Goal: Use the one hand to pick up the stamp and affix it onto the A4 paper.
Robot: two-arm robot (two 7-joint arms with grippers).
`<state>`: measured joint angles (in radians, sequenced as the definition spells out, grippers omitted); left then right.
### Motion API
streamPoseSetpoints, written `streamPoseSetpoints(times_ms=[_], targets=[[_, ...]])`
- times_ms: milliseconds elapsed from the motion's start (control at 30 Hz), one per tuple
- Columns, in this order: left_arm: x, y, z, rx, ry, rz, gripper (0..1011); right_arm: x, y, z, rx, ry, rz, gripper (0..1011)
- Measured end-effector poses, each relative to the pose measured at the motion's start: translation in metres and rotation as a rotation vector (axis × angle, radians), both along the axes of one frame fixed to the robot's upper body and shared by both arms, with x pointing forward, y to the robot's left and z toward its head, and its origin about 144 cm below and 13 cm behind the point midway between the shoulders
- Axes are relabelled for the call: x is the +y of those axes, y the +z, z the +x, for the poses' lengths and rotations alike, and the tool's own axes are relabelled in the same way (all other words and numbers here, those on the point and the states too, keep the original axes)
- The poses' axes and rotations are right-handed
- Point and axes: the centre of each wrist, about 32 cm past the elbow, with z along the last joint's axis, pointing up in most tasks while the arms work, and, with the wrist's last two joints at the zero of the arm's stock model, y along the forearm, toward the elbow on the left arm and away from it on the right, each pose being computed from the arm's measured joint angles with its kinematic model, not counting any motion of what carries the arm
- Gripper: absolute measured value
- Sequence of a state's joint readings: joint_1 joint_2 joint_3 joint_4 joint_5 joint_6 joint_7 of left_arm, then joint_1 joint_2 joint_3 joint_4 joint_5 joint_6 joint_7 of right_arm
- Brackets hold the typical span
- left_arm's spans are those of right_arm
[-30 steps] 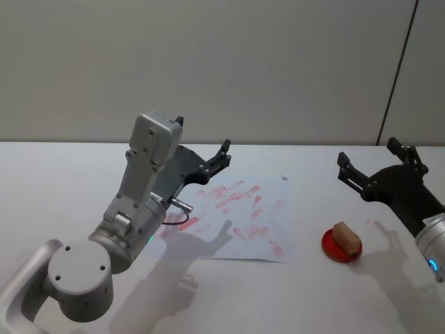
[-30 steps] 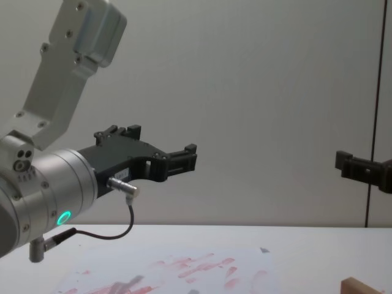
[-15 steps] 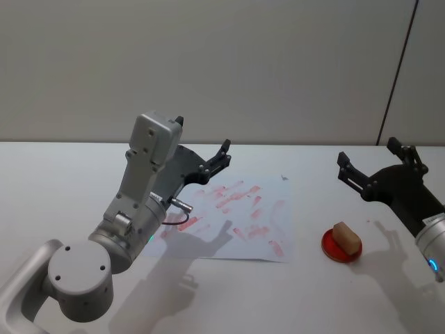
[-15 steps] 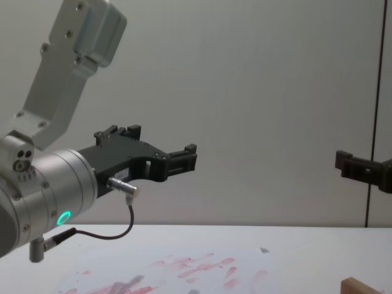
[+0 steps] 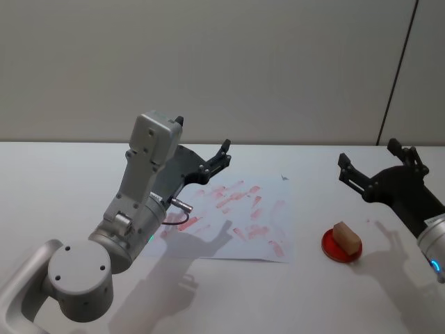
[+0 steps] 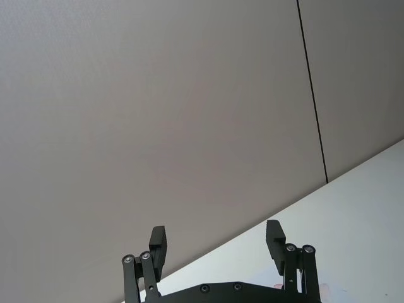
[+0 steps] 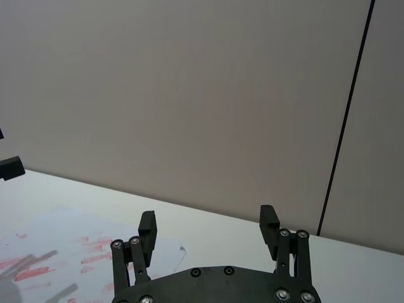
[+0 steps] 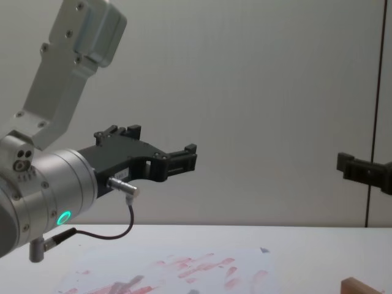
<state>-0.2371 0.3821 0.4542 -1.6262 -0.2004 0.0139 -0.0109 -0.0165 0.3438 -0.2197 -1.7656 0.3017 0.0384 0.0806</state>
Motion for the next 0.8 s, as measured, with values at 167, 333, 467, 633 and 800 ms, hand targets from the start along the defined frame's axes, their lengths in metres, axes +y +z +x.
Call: streamPoseSetpoints(times_ms=[167,333,467,633,800], targets=[[0.000,0.000,0.000,0.000,0.000,0.000,1003,-0.006,0.000,-0.002,0.030,0.012,0.005,1001],[0.000,0.000,0.000,0.000,0.000,0.000,1002,-0.015,0.000,-0.006,0.069,0.028,0.006,1001],[0.000,0.000,0.000,0.000,0.000,0.000,1002,-0.024,0.001,-0.010,0.113,0.040,-0.003,1001],[0.000,0.000,0.000,0.000,0.000,0.000,1003,-0.033,0.000,-0.015,0.154,0.049,-0.025,1001],[0.000,0.000,0.000,0.000,0.000,0.000,1002,-0.041,-0.002,-0.019,0.194,0.065,-0.060,1001]])
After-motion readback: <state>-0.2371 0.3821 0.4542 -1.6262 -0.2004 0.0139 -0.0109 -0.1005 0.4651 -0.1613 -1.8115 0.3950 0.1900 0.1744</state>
